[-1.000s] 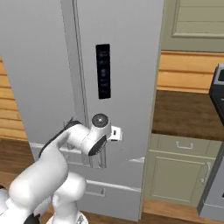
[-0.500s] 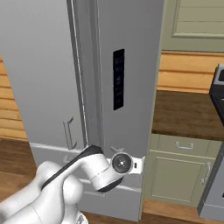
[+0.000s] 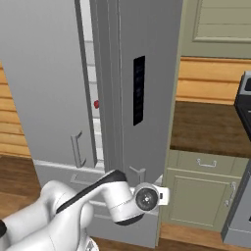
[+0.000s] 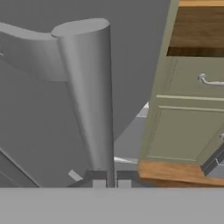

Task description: Take the strawberry from the fridge and place it on top of the pancake, located on the dining counter.

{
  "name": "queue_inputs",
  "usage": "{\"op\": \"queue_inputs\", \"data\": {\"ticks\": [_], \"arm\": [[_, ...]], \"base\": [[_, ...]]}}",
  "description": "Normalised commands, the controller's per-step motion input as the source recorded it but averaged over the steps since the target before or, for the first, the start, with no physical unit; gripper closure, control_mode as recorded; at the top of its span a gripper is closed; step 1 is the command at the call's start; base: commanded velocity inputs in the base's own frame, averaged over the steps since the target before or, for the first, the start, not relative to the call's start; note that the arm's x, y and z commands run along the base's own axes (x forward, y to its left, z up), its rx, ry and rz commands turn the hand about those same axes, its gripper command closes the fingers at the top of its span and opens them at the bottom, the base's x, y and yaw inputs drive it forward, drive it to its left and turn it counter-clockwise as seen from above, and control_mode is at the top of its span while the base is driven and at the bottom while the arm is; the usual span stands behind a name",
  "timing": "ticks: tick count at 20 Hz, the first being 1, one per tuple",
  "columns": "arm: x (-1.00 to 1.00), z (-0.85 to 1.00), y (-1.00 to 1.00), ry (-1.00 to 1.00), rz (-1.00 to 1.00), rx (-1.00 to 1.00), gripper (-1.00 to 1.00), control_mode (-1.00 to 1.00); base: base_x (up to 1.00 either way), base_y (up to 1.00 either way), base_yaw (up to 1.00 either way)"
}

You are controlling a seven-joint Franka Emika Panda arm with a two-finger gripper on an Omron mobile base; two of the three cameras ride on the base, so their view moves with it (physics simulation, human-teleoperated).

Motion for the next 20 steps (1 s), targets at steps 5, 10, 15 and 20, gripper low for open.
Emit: {"op": "queue_inputs", "data": {"ticks": [5, 10, 15, 20], "arm": [[-0.28, 0.03, -0.47, 0.05, -0.06, 0.01, -1.0, -1.0], [-0.88, 0.35, -0.04, 0.06, -0.08, -0.13, -1.0, -1.0], [-0.74, 0.9, 0.68, 0.08, -0.07, -0.41, -1.0, -1.0], [-0.23, 1.0, 0.81, 0.26, -0.09, -0.46, -1.0, -1.0]], "base": [[0.0, 0.0, 0.0], [0.0, 0.0, 0.0], [0.0, 0.0, 0.0], [0.0, 0.0, 0.0]]}}
